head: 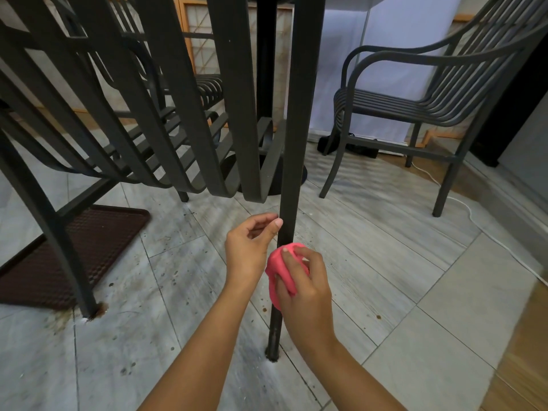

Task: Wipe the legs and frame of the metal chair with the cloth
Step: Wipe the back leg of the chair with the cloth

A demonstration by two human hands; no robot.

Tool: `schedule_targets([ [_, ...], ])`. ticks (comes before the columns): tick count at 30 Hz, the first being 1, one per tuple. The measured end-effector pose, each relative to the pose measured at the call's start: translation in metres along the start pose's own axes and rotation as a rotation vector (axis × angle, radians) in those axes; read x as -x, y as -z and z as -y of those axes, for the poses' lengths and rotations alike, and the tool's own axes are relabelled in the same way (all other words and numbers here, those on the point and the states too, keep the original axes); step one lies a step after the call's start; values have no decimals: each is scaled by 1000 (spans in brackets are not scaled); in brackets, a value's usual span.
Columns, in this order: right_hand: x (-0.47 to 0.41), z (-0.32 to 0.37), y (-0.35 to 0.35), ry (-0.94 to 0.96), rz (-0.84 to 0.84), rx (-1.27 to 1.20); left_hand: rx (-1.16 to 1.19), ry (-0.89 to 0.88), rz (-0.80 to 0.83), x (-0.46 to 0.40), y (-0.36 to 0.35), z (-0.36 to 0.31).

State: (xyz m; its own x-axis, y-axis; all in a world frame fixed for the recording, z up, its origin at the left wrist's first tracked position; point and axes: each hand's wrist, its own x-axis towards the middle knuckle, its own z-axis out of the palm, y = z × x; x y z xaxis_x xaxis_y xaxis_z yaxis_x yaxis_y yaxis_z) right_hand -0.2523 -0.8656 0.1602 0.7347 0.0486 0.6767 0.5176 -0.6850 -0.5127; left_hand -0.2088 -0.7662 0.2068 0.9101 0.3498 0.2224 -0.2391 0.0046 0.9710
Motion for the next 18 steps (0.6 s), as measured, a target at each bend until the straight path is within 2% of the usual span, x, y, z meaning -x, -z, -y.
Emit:
schedule_targets([
  [8, -12, 1, -16, -75, 20, 30, 18, -10, 13, 0, -1, 2],
  [13, -9, -4, -22, -1, 37, 133, 21, -7, 8, 0, -1, 4],
  [18, 3, -12, -29, -23, 82, 144, -1, -5, 18, 0, 0, 8],
])
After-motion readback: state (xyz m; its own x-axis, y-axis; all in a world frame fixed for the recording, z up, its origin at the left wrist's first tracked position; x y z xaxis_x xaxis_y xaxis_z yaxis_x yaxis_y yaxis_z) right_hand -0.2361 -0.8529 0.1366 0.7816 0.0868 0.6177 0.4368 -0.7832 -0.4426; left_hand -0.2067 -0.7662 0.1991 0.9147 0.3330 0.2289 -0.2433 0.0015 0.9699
